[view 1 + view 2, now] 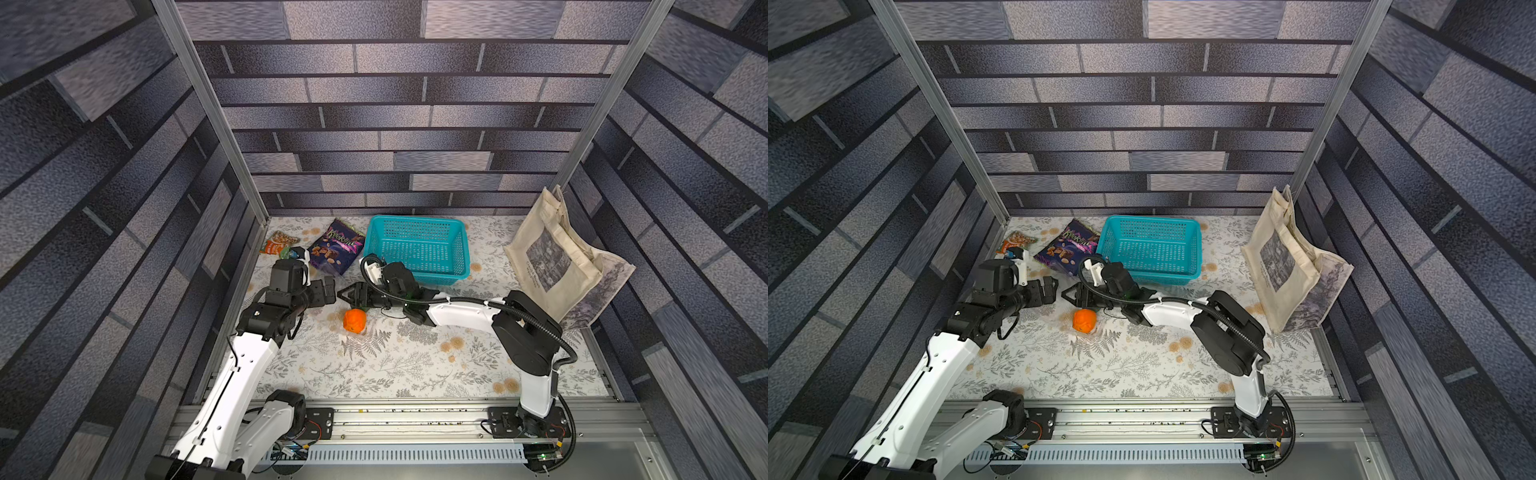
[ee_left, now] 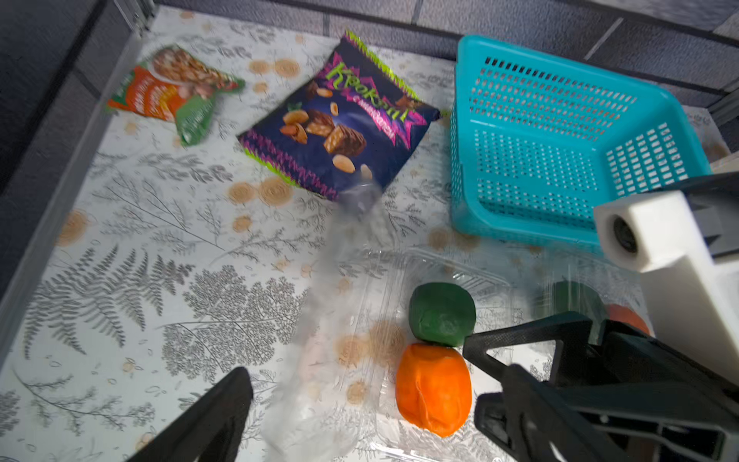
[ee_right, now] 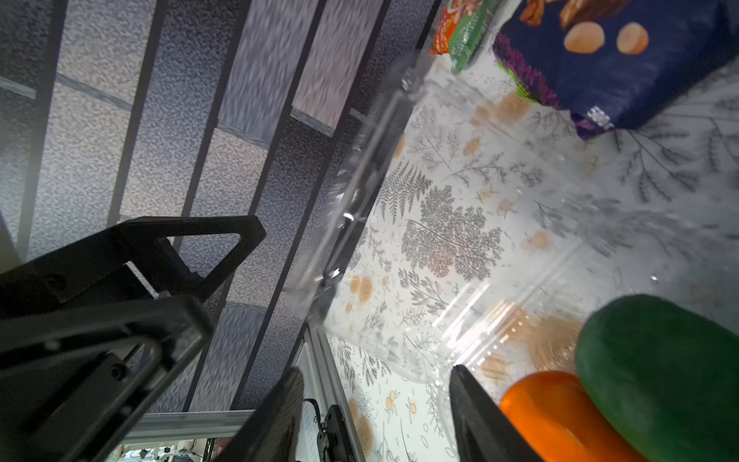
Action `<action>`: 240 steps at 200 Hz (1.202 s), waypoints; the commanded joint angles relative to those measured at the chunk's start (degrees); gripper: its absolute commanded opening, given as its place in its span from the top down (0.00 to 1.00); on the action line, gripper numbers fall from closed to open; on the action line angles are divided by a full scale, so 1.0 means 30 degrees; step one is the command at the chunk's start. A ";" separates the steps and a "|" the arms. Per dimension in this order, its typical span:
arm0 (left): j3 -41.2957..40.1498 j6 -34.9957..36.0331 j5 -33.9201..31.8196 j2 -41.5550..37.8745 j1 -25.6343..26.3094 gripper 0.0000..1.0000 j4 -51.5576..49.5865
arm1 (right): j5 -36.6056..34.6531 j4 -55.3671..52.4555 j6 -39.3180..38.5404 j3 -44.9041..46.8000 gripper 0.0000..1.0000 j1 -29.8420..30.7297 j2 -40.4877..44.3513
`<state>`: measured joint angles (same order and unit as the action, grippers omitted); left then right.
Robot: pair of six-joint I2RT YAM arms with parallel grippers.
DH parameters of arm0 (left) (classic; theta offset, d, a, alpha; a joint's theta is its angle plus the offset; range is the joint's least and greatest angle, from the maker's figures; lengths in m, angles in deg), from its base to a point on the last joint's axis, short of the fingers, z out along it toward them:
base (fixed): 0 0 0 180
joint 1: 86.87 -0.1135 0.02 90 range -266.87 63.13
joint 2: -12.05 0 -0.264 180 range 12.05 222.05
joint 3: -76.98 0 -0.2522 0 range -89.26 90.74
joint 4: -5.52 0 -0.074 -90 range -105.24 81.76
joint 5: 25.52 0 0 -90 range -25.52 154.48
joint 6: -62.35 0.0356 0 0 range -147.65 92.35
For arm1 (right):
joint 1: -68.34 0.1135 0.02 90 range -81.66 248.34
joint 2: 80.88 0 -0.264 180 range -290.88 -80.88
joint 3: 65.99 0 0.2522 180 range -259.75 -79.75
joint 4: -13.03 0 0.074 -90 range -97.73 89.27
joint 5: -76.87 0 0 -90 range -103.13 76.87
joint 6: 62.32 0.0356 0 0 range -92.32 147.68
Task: Take oranges out of containers
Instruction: Open the packing box at the center of the board, then pick up the orange from the packing box.
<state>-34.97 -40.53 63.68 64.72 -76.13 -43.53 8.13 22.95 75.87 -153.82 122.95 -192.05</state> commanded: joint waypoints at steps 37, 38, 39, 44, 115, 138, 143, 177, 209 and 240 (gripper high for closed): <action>0.0265 0.1570 -0.0194 0.0448 -0.1095 0.00 -0.0699 | 0.1338 -0.5231 -0.2203 -0.5539 0.38 0.0143 -0.3938; 0.0241 0.1541 -0.0140 0.0441 -0.1093 0.00 -0.0664 | 0.1286 -0.5288 -0.2276 -0.5543 0.37 0.0140 -0.3889; 0.0200 0.1526 -0.0098 0.0437 -0.1121 0.00 -0.0647 | 0.1217 -0.5346 -0.2343 -0.5516 0.37 0.0153 -0.3835; 0.0037 0.1405 0.0060 0.0343 -0.1136 0.00 -0.0381 | 0.0865 -0.5722 -0.2748 -0.5411 0.37 0.0149 -0.3548; -0.3269 -0.0927 0.5240 0.0873 -0.2031 0.00 0.3776 | -0.5019 -1.5119 -1.2302 -0.4081 0.33 -0.0028 0.2465; -0.4334 -0.1709 0.6906 0.2300 -0.2058 0.00 0.5634 | -0.5711 -1.7838 -1.4134 -0.4680 0.28 0.0069 0.2529; -0.4543 -0.1843 0.7108 0.2548 -0.2056 0.00 0.5897 | -0.5708 -1.8146 -1.4289 -0.4744 0.28 0.0088 0.2475; -0.5309 -0.2179 0.7107 0.3392 -0.2074 0.00 0.6739 | -0.5093 -1.9029 -1.4791 -0.5338 0.30 0.0800 0.1226; -0.5872 -0.2322 0.6654 0.3035 -0.2476 0.00 0.6607 | -0.4576 -1.9072 -1.4836 -0.6057 0.29 0.1480 0.0144; -0.6459 -0.2658 0.6733 0.2655 -0.3535 0.00 0.6707 | -0.3948 -1.8914 -1.4547 -0.6396 0.24 0.1827 -0.0670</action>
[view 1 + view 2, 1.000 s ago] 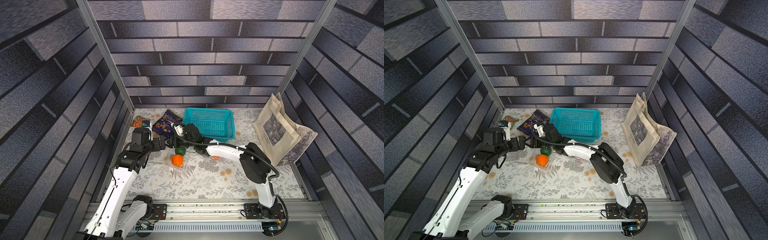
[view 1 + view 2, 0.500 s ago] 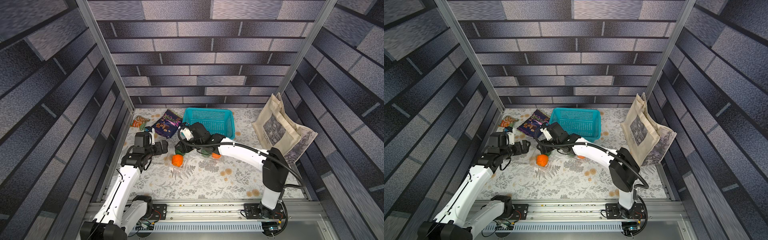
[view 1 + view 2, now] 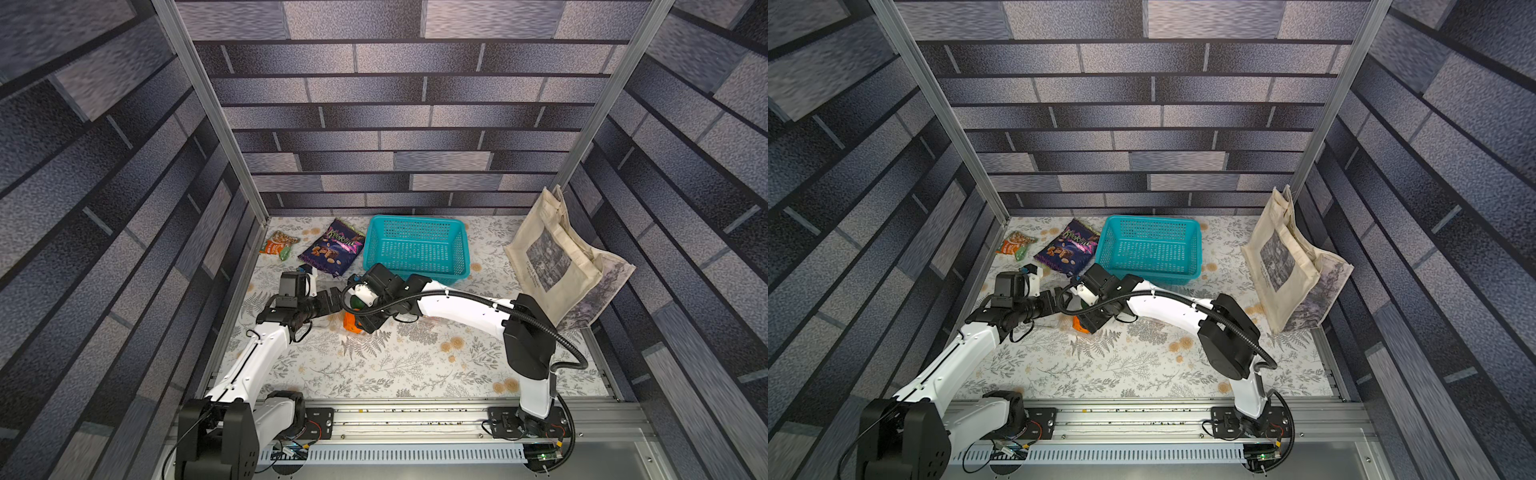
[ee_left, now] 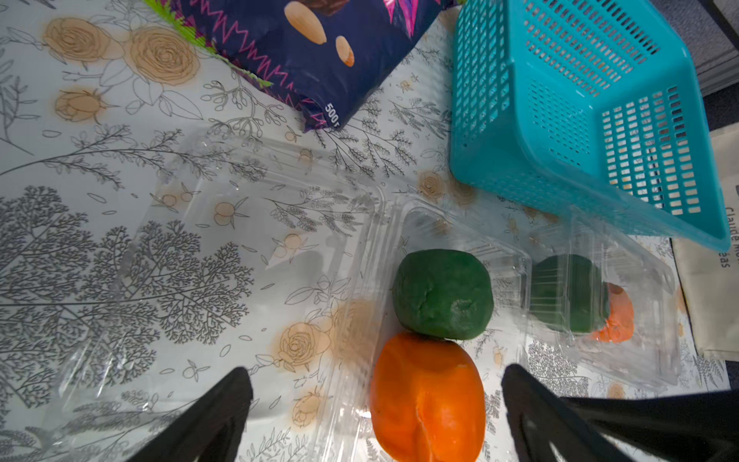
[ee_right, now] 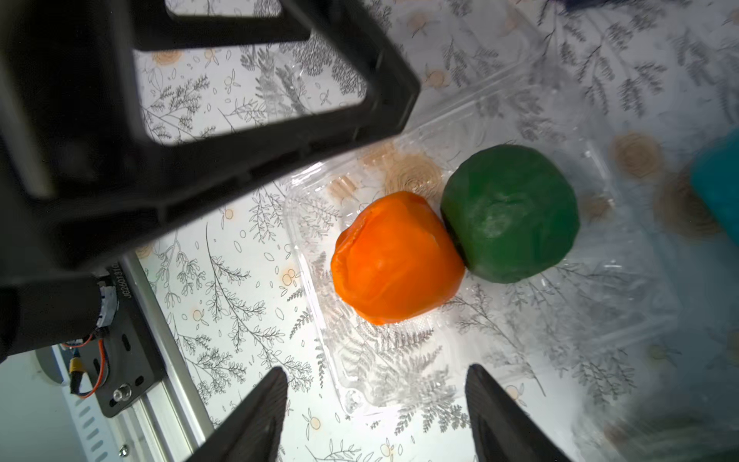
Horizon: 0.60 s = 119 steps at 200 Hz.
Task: Take oranges out of containers
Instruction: Pick up the orange from the packing box.
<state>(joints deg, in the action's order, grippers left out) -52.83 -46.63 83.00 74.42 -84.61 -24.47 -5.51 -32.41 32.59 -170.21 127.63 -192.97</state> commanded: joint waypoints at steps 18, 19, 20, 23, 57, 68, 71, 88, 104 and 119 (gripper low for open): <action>-0.0656 -0.0751 0.0442 -0.0575 -0.1149 0.00 0.0430 | 0.0606 -0.0225 0.0237 -0.1013 0.19 0.0380 -0.0810; -0.0657 -0.0757 0.0415 -0.0575 -0.1156 0.00 0.0444 | 0.0616 -0.0208 0.0267 -0.1017 0.19 0.0372 -0.0839; -0.0672 -0.0759 0.0401 -0.0575 -0.1160 0.00 0.0466 | 0.0620 -0.0185 0.0297 -0.1018 0.19 0.0368 -0.0868; -0.0699 -0.0784 0.0412 -0.0556 -0.1189 0.00 0.0514 | 0.0588 -0.0161 0.0353 -0.1060 0.18 0.0365 -0.0930; -0.0942 -0.0908 0.0568 -0.0342 -0.1311 0.00 0.0931 | -0.0043 -0.0117 0.0735 -0.2036 0.14 0.0408 -0.2353; -0.1034 -0.0938 0.0640 -0.0282 -0.1337 0.00 0.1017 | -0.0312 -0.0360 0.0709 -0.2541 0.14 0.0423 -0.2770; -0.1059 -0.0960 0.0661 -0.0256 -0.1343 0.00 0.1059 | -0.0400 -0.0418 0.0690 -0.2682 0.14 0.0438 -0.2878; -0.1211 -0.0997 0.0727 -0.0220 -0.1355 0.00 0.1218 | -0.0665 -0.0653 0.0654 -0.3245 0.14 0.0487 -0.3333; -0.1300 -0.1025 0.0775 -0.0195 -0.1345 0.00 0.1315 | -0.0847 -0.0996 0.0550 -0.3660 0.14 0.0521 -0.3712; -0.1354 -0.1055 0.0843 -0.0165 -0.1340 0.00 0.1363 | -0.1088 -0.1163 0.0536 -0.3818 0.15 0.0546 -0.3965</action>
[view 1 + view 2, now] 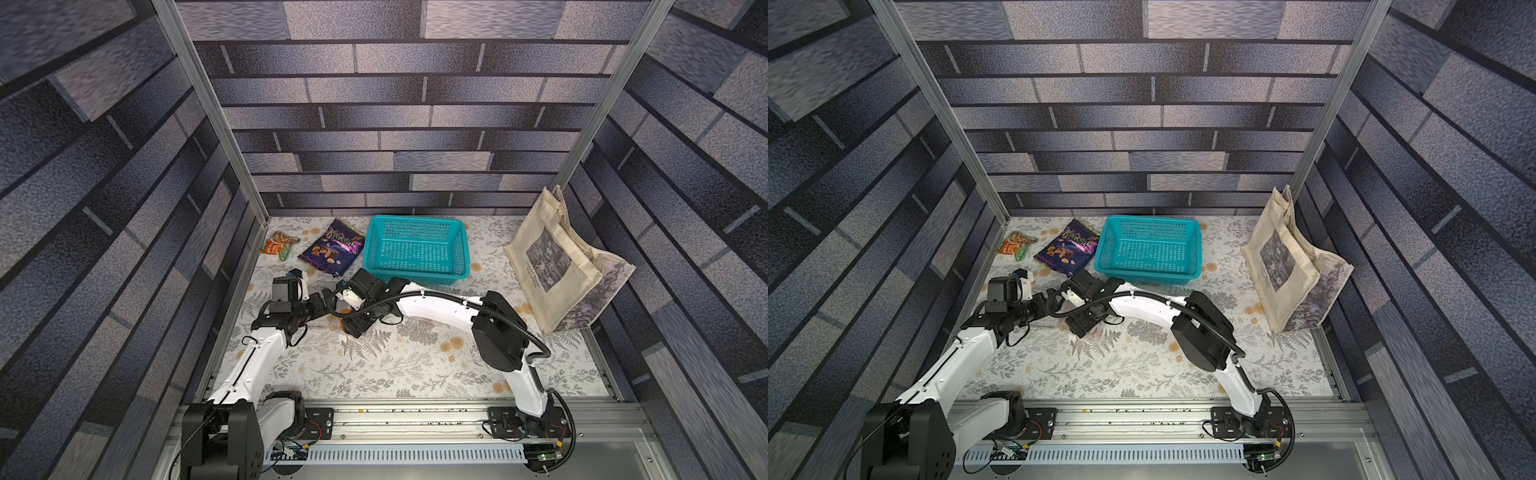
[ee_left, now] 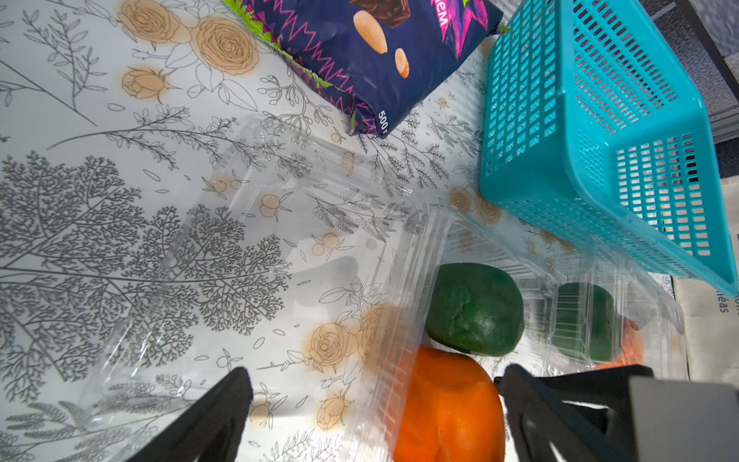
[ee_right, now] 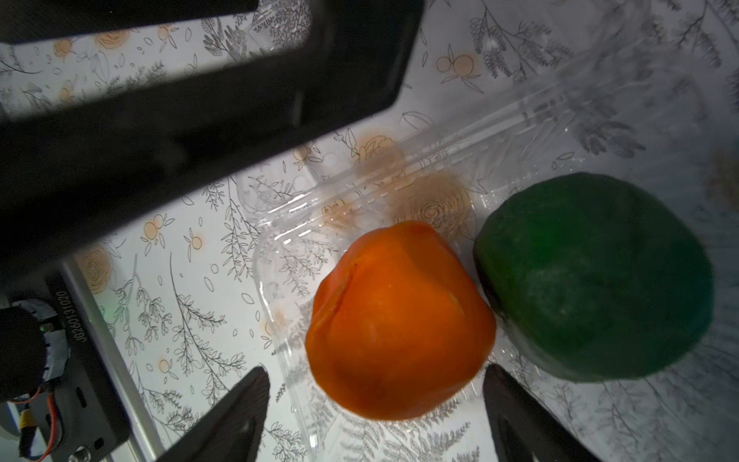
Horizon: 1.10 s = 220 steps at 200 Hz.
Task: Take oranges out of containers
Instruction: Pick up the orange from the packing box.
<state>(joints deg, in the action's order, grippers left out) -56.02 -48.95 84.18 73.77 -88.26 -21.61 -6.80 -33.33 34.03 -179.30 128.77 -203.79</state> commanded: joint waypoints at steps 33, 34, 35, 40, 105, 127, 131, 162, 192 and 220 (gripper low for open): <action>-0.0465 -0.0392 0.0680 0.0167 -0.0124 0.00 0.0730 | -0.1100 -0.0403 0.0269 -0.0553 0.25 0.0162 -0.0519; -0.0469 -0.0396 0.0689 0.0169 -0.0123 0.00 0.0732 | -0.1092 -0.0393 0.0263 -0.0546 0.26 0.0162 -0.0531; -0.0471 -0.0398 0.0693 0.0156 -0.0123 0.00 0.0733 | -0.1102 -0.0374 0.0274 -0.0542 0.27 0.0176 -0.0537; -0.0515 -0.0421 0.0727 0.0171 -0.0130 0.00 0.0762 | -0.1065 -0.0344 0.0310 -0.0553 0.31 0.0162 -0.0571; -0.0659 -0.0488 0.0869 -0.0121 -0.0145 0.00 0.0793 | -0.0648 0.0096 0.0462 -0.0224 0.63 0.0177 -0.0508; -0.0706 -0.0536 0.0953 -0.0093 -0.0142 0.00 0.0911 | -0.0762 0.0228 0.0461 -0.0092 0.67 0.0176 -0.0238; -0.0707 -0.0546 0.0933 -0.0107 -0.0148 0.00 0.0923 | -0.0789 0.0241 0.0447 -0.0076 0.68 0.0162 -0.0161; -0.0795 -0.0558 0.0943 -0.0150 -0.0124 0.00 0.0939 | -0.1116 0.0345 0.0400 0.0408 0.70 0.0162 0.0701; -0.0824 -0.0543 0.0923 -0.0239 -0.0125 0.00 0.0951 | -0.1384 0.0368 0.0359 0.0946 0.72 0.0163 0.1821; -0.0824 -0.0546 0.0916 -0.0191 -0.0131 0.00 0.0999 | -0.1479 0.0359 0.0297 0.1405 0.73 0.0162 0.3078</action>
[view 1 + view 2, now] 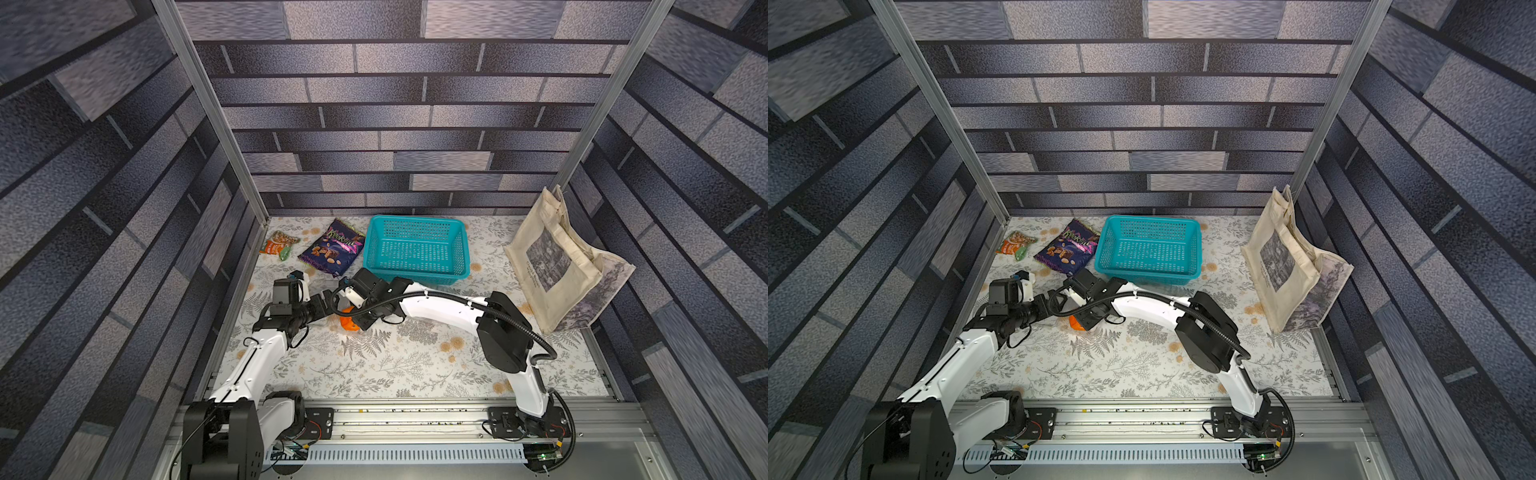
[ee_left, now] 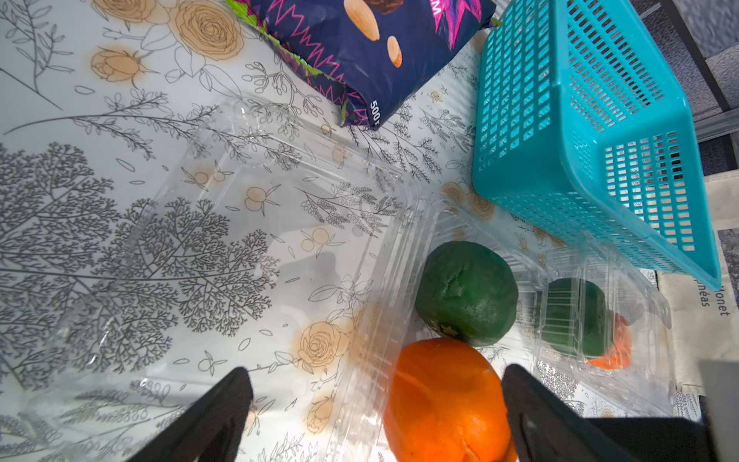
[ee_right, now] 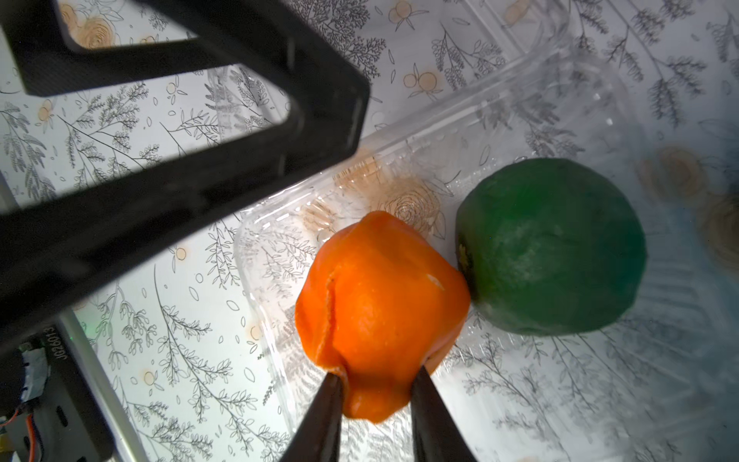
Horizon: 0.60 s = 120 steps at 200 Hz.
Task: Take oranges out of containers
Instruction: Pick up the orange from the packing box.
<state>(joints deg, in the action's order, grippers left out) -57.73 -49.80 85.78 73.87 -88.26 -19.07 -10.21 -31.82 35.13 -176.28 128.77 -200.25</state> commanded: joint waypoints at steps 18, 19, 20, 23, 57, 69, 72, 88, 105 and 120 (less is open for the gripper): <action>-0.0256 -0.0262 0.0402 -0.0215 -0.0125 0.00 0.0182 | -0.0416 -0.0154 -0.0109 0.0607 0.73 0.0187 0.2441; -0.0256 -0.0262 0.0386 -0.0216 -0.0124 0.00 0.0182 | -0.0416 -0.0139 -0.0108 0.0616 0.73 0.0175 0.2483; -0.0256 -0.0262 0.0393 -0.0216 -0.0124 0.00 0.0197 | -0.0416 -0.0147 -0.0108 0.0635 0.73 0.0168 0.2504; -0.0256 -0.0262 0.0410 -0.0217 -0.0123 0.00 0.0173 | -0.0442 -0.0146 -0.0133 0.0651 0.73 0.0162 0.2585; -0.0285 -0.0257 0.0408 -0.0217 -0.0125 0.00 0.0212 | -0.0707 -0.0286 -0.0295 0.0829 0.73 0.0165 0.3522; -0.0285 -0.0262 0.0428 -0.0220 -0.0088 0.00 0.0240 | -0.0996 -0.0350 -0.0378 0.0858 0.74 0.0163 0.3944; -0.0285 -0.0262 0.0433 -0.0217 -0.0108 0.00 0.0255 | -0.1074 -0.0328 -0.0453 0.0873 0.74 0.0162 0.4061; -0.0285 -0.0262 0.0449 -0.0193 -0.0086 0.00 0.0258 | -0.1270 -0.0139 -0.0677 0.0945 0.73 0.0015 0.4670; -0.0343 -0.0291 0.0430 -0.0217 -0.0094 0.00 0.0329 | -0.1410 0.0251 -0.0810 0.0904 0.73 -0.0430 0.5135; -0.0344 -0.0290 0.0459 -0.0217 -0.0089 0.00 0.0329 | -0.1554 0.0344 -0.1055 0.0706 0.73 -0.1027 0.5282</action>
<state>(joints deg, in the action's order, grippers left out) -57.73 -49.82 86.61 73.87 -88.26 -18.90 -13.01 -32.17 33.53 -174.19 127.96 -187.13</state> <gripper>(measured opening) 0.999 0.268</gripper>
